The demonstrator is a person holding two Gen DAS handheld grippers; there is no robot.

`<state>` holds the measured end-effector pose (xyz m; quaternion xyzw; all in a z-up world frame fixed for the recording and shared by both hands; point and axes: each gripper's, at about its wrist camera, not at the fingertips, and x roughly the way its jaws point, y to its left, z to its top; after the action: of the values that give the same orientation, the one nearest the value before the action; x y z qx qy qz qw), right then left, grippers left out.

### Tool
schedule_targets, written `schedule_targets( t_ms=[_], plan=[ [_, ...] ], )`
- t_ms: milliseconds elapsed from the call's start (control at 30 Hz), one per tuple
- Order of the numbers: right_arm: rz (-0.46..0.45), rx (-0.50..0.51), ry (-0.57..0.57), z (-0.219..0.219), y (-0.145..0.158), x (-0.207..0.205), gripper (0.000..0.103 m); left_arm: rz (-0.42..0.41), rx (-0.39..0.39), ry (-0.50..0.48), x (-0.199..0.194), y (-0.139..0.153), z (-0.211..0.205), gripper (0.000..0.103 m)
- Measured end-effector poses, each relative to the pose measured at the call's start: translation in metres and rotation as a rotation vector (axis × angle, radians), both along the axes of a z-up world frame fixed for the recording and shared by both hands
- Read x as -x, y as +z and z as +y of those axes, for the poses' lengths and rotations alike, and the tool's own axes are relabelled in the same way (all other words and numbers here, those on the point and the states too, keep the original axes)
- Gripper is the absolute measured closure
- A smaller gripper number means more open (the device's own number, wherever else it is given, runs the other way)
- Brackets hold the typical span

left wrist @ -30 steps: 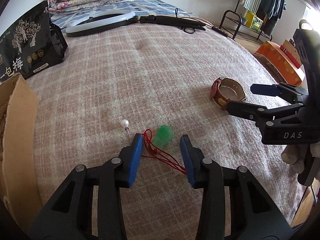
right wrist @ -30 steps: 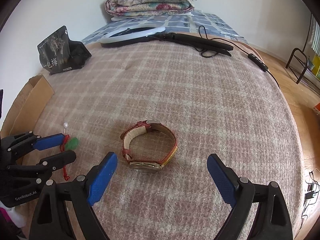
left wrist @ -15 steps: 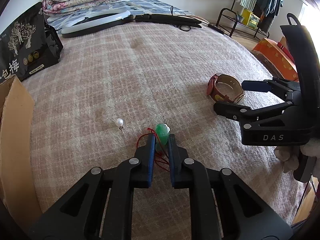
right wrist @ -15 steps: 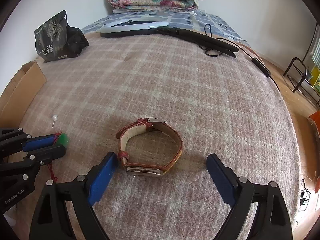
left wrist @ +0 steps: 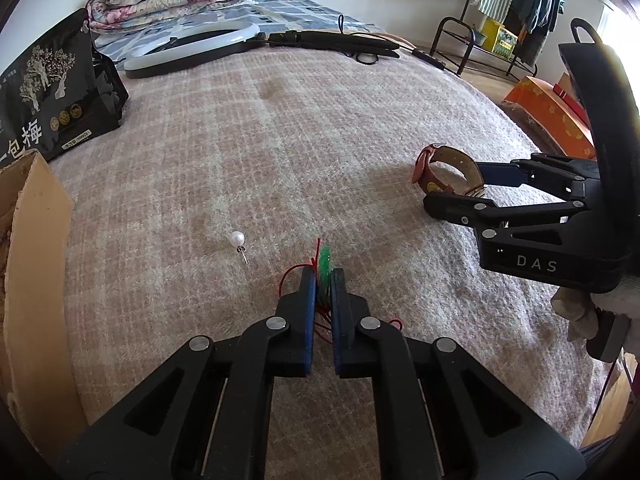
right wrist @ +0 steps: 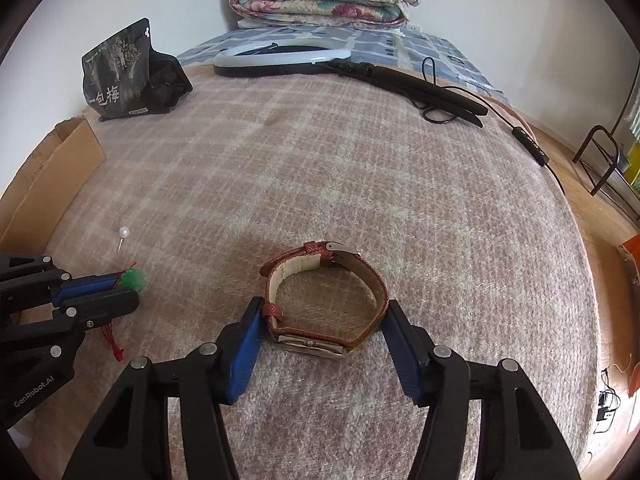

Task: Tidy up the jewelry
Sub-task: 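Close the left tool on the jade pendant while the right tool closes on the watch strap, then carry the pendant and the watch over the cardboard box with both tools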

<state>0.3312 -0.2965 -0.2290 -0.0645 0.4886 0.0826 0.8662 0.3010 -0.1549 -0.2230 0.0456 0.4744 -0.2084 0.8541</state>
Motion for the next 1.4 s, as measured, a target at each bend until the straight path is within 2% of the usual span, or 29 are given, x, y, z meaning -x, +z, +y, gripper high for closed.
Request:
schedule_targets(
  t_ms=[300, 833, 1033, 1400],
  plan=[
    [-0.029, -0.013, -0.012, -0.006, 0.027, 0.016, 0.043, -0.022, 0.050, 0.018, 0.009, 0.028, 0.010, 0.099],
    [-0.126, -0.098, -0.048, -0.006, 0.103, 0.068, 0.043, -0.128, 0.133, 0.029, 0.065, 0.116, 0.056, 0.099],
    [-0.161, -0.113, -0.034, 0.013, 0.124, 0.083, 0.043, -0.139, 0.176, 0.057, 0.089, 0.141, 0.090, 0.099],
    [-0.197, -0.176, 0.042, 0.072, 0.149, 0.087, 0.043, -0.186, 0.187, 0.137, 0.113, 0.164, 0.153, 0.099]
  ],
)
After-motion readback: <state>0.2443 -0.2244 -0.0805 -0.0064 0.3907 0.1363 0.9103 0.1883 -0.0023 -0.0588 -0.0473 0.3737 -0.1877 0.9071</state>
